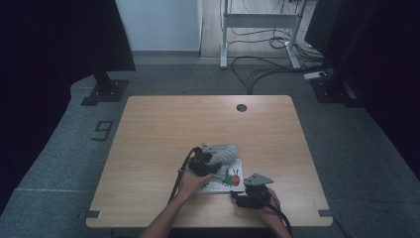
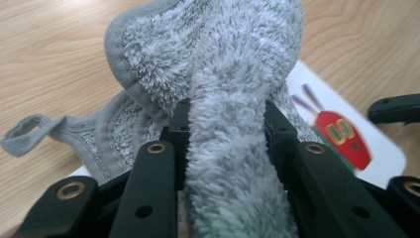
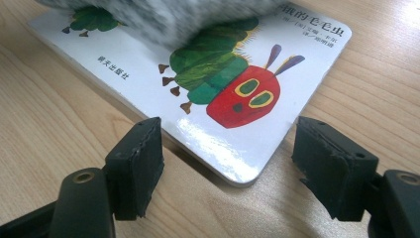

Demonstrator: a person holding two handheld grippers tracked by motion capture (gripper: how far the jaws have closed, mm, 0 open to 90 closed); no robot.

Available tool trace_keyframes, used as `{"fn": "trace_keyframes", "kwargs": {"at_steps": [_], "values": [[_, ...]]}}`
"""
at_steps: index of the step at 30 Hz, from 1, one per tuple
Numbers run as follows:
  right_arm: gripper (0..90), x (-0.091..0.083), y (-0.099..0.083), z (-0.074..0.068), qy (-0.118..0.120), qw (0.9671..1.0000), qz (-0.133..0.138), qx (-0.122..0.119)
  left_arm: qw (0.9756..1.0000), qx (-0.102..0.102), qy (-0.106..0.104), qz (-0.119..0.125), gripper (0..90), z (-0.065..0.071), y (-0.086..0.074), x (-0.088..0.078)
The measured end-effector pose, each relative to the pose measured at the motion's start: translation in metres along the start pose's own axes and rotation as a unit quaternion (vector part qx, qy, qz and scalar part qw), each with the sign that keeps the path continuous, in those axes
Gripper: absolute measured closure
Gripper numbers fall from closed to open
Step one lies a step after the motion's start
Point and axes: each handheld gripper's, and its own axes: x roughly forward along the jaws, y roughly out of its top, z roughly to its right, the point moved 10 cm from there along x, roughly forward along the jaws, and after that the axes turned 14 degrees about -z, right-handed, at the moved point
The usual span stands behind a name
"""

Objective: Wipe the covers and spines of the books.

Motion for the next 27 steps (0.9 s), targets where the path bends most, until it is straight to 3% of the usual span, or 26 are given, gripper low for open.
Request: {"fn": "trace_keyframes", "kwargs": {"at_steps": [10,16,21,22,23,25,26,27], "values": [[27.2,-0.001,0.0,0.002,0.001,1.0,0.001,0.004,0.9994,-0.035,0.005,0.005,66.2,-0.04,-0.028,-0.02],[26.9,0.0,0.0,0.001,-0.002,1.0,0.0,0.003,0.9992,-0.038,0.009,0.008,66.2,-0.046,-0.032,-0.024],[26.9,0.0,0.0,0.002,-0.001,1.0,0.001,0.003,0.9996,-0.018,0.006,0.019,66.1,-0.026,-0.028,-0.027],[26.9,0.0,0.0,0.002,-0.002,1.0,0.001,0.003,0.9997,0.001,-0.004,0.022,66.0,-0.007,-0.025,-0.025],[26.9,0.0,0.0,0.002,-0.002,1.0,0.001,0.003,0.9997,0.001,-0.004,0.022,66.0,-0.007,-0.025,-0.025],[26.8,0.0,0.0,0.002,-0.002,1.0,0.0,0.003,0.9995,0.021,-0.01,0.022,66.0,0.013,-0.02,-0.023],[26.8,0.0,0.0,0.002,-0.002,1.0,0.0,0.003,0.9987,0.046,-0.016,0.017,66.0,0.033,-0.015,-0.018],[26.8,0.0,0.0,0.002,-0.002,1.0,0.0,0.003,0.9987,0.046,-0.016,0.017,65.9,0.033,-0.015,-0.018]]}}
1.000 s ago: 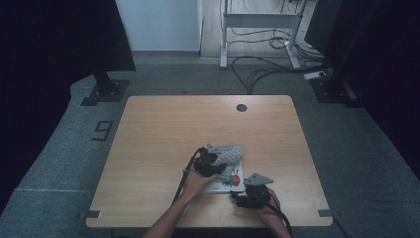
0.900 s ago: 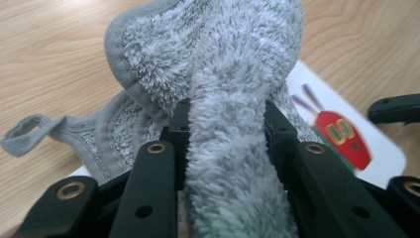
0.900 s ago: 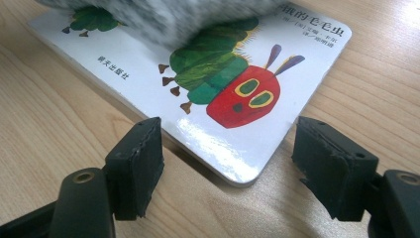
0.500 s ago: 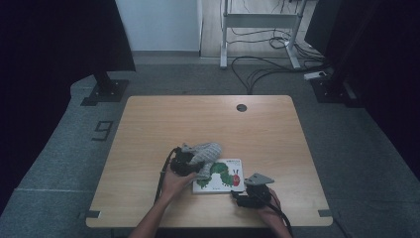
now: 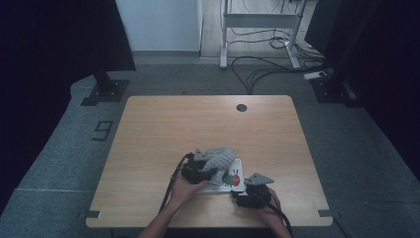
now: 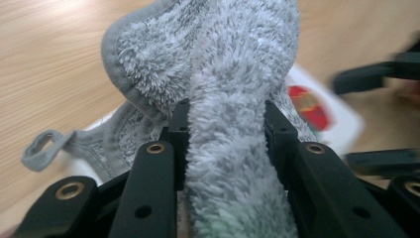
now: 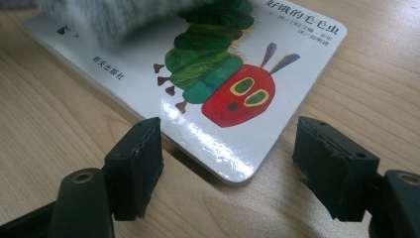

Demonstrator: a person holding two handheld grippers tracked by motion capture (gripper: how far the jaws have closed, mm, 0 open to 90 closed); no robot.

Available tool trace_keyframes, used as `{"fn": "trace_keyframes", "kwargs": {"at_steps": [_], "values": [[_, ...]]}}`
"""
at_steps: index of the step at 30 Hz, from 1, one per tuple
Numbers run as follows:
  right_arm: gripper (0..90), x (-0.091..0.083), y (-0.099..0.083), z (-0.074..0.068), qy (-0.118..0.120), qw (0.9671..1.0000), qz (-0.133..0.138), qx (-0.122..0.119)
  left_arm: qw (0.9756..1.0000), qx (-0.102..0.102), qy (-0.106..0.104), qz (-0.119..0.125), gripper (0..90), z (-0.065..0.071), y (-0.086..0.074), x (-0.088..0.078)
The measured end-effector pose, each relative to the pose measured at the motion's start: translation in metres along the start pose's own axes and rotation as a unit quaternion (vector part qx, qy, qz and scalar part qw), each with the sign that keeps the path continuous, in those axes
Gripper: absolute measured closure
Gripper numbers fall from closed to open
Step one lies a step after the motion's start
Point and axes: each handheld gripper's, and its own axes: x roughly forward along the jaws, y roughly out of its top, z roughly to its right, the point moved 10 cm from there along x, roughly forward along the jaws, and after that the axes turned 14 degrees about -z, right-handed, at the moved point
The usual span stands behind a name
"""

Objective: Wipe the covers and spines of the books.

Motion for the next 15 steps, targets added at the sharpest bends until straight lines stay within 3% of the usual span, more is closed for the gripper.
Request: {"fn": "trace_keyframes", "kwargs": {"at_steps": [1,2,5,9,15], "values": [[26.7,0.0,0.0,0.0,0.0,1.0,-0.001,0.001,0.9998,0.02,-0.003,-0.007,65.9,0.017,0.004,0.007],[26.7,0.0,0.0,0.0,0.0,1.0,-0.001,0.001,0.9998,0.02,-0.003,-0.007,65.9,0.017,0.004,0.007],[26.7,0.0,0.0,0.0,-0.002,1.0,-0.001,-0.002,0.9987,0.044,-0.003,-0.024,65.9,0.038,0.006,0.022],[26.6,0.0,0.0,0.0,-0.004,1.0,-0.002,-0.004,0.9982,0.05,0.009,-0.032,65.8,0.041,0.004,0.029],[26.4,0.0,0.0,0.0,-0.006,1.0,-0.002,-0.006,0.9991,0.034,0.003,-0.025,65.4,0.033,-0.004,0.025]]}}
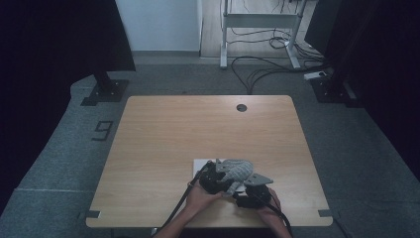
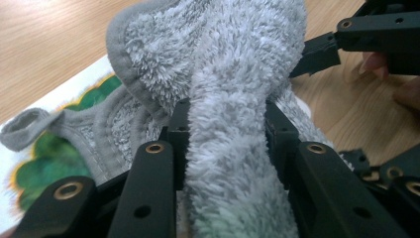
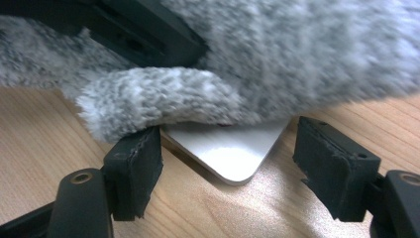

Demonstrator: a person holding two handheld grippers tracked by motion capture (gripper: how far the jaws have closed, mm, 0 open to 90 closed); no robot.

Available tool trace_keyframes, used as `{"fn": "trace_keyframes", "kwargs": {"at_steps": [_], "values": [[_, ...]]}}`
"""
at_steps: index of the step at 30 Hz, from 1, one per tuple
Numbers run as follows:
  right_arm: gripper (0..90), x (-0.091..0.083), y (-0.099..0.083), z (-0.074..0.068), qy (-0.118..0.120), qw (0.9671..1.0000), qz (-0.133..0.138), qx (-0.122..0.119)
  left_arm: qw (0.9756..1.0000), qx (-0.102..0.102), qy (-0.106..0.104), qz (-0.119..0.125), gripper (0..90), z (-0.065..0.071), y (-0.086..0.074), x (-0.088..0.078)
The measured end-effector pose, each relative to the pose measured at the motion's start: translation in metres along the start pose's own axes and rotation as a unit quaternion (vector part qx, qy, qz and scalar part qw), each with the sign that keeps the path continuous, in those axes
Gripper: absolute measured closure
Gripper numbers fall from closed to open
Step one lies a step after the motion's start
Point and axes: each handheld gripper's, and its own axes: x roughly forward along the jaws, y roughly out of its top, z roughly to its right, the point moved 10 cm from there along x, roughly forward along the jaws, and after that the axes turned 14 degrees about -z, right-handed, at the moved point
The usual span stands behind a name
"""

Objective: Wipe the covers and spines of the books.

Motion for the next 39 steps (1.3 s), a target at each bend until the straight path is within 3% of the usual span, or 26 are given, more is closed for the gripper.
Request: {"fn": "trace_keyframes", "kwargs": {"at_steps": [8,12,20,31,39], "values": [[26.3,0.0,0.0,0.0,-0.004,1.0,-0.001,0.0,0.9995,-0.031,0.002,0.008,65.3,-0.022,-0.02,-0.015],[26.3,0.0,0.0,0.001,-0.005,1.0,-0.001,0.001,0.9981,-0.059,0.002,0.018,65.4,-0.045,-0.037,-0.026],[26.1,0.0,0.0,0.001,-0.005,1.0,0.0,0.001,0.9957,-0.089,0.003,0.025,65.8,-0.07,-0.055,-0.037],[26.1,0.0,0.0,0.001,-0.003,1.0,-0.001,0.002,0.9953,-0.09,0.009,0.034,66.3,-0.076,-0.055,-0.043],[25.9,0.0,-0.001,0.001,-0.001,1.0,-0.001,0.004,0.9919,-0.102,0.035,0.066,66.5,-0.105,-0.049,-0.077]]}}
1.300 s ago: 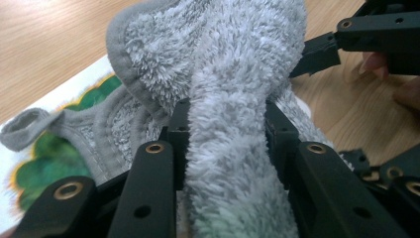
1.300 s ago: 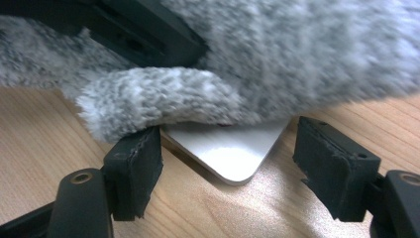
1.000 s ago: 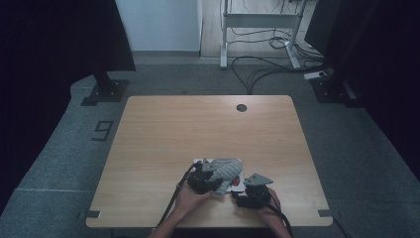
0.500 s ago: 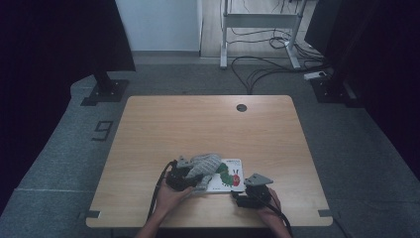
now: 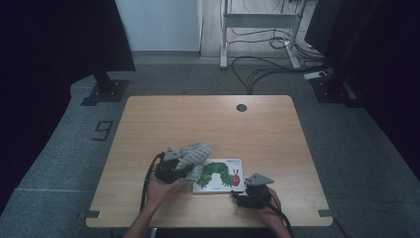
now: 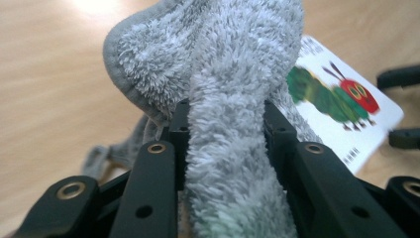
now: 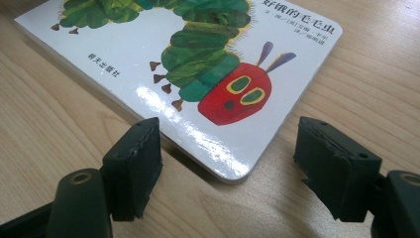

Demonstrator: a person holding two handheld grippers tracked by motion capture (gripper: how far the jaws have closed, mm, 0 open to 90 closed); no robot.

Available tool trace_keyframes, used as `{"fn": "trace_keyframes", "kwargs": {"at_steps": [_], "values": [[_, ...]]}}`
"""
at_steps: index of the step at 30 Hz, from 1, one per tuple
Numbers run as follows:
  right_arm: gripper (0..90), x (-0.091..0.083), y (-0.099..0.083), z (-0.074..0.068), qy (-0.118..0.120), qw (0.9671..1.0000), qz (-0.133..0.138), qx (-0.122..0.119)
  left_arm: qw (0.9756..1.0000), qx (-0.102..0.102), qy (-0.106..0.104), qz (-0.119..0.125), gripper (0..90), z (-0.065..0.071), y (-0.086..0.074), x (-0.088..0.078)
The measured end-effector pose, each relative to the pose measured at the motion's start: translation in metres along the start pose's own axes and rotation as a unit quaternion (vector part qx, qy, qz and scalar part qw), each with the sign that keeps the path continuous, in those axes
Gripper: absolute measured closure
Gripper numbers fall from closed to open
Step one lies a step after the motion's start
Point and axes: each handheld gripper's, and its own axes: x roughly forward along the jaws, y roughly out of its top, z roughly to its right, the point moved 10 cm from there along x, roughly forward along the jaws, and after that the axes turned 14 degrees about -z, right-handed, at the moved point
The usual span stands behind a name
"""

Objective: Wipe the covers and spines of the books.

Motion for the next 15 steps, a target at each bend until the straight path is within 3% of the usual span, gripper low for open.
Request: {"fn": "trace_keyframes", "kwargs": {"at_steps": [3,5,7,8,11,12,13,15], "values": [[25.8,0.0,0.0,0.0,0.0,1.0,0.0,0.0,0.9997,-0.018,0.014,0.014,66.4,-0.023,0.007,-0.016],[25.8,0.0,0.0,0.0,0.0,1.0,0.0,0.0,0.9995,-0.021,0.017,0.016,66.4,-0.029,0.008,-0.019],[25.7,0.0,0.0,0.0,0.001,1.0,0.0,0.001,0.9984,-0.038,0.035,0.021,66.3,-0.05,0.011,-0.028],[25.7,0.0,0.0,0.0,0.001,1.0,0.0,0.001,0.9984,-0.038,0.035,0.021,66.3,-0.05,0.011,-0.028],[25.7,0.0,0.0,0.001,0.001,1.0,0.001,0.0,0.996,-0.058,0.065,0.018,66.2,-0.078,0.011,-0.031],[25.7,0.0,0.0,0.001,0.001,1.0,0.001,0.0,0.996,-0.058,0.065,0.018,66.1,-0.078,0.011,-0.031],[25.6,0.0,0.0,0.001,0.001,1.0,0.0,0.0,0.9946,-0.066,0.08,0.014,66.1,-0.09,0.011,-0.031],[25.6,0.0,0.0,0.001,0.0,1.0,0.0,0.0,0.9938,-0.069,0.086,0.012,66.0,-0.096,0.01,-0.03]]}}
